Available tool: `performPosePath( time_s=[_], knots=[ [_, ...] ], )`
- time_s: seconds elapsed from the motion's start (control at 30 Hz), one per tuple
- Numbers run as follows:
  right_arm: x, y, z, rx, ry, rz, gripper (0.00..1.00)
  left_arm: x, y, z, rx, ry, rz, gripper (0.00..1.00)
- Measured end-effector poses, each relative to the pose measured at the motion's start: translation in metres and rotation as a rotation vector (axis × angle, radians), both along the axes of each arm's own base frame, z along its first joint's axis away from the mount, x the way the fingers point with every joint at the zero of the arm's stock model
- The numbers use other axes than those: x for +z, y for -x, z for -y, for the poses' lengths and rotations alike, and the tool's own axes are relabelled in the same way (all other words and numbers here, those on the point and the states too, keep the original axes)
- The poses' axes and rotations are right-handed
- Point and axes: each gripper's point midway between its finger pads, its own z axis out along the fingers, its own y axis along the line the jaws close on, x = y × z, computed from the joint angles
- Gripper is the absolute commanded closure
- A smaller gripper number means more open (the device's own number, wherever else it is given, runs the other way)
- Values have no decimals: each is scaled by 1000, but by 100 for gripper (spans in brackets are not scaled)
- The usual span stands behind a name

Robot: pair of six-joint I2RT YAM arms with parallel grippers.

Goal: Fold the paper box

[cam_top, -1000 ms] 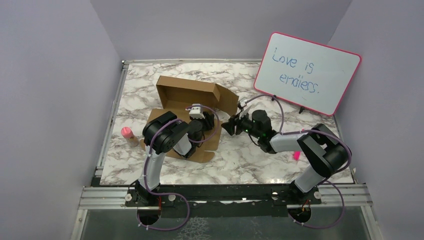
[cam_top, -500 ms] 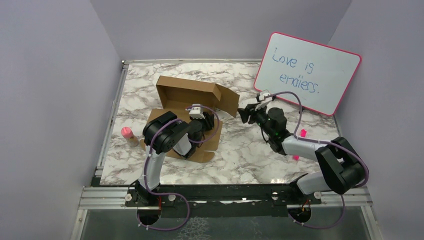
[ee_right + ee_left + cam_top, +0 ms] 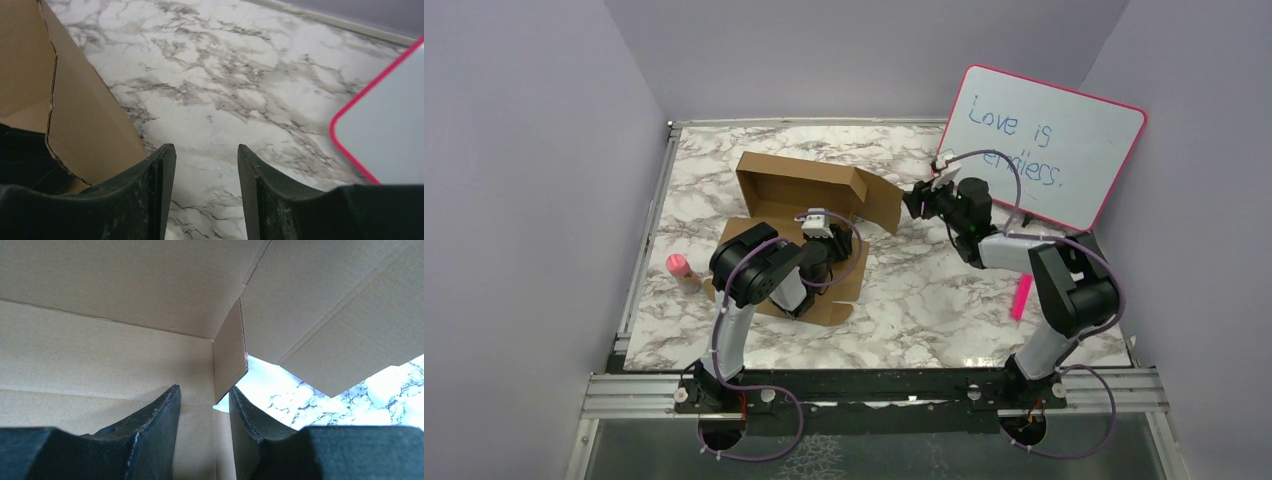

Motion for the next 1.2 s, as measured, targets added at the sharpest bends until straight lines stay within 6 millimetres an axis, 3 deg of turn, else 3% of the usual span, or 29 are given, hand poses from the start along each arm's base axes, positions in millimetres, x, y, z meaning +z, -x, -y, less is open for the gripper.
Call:
performPosePath(
  time_s=[0.23,0.53,0.87,1.2],
  knots=[
    [-35,10,-42,236,2,-99,47,0,0,-1,-10,4,1,59],
    [-37,31,-77,406,-42,-138,47,0,0,0,-14,7,3,59],
    [-39,49,-97,486,-90,-187,48,0,0,0,-19,8,2,59],
    [-38,52,-109,508,-114,-186,47,0,0,1,-27,13,1,57]
  ],
)
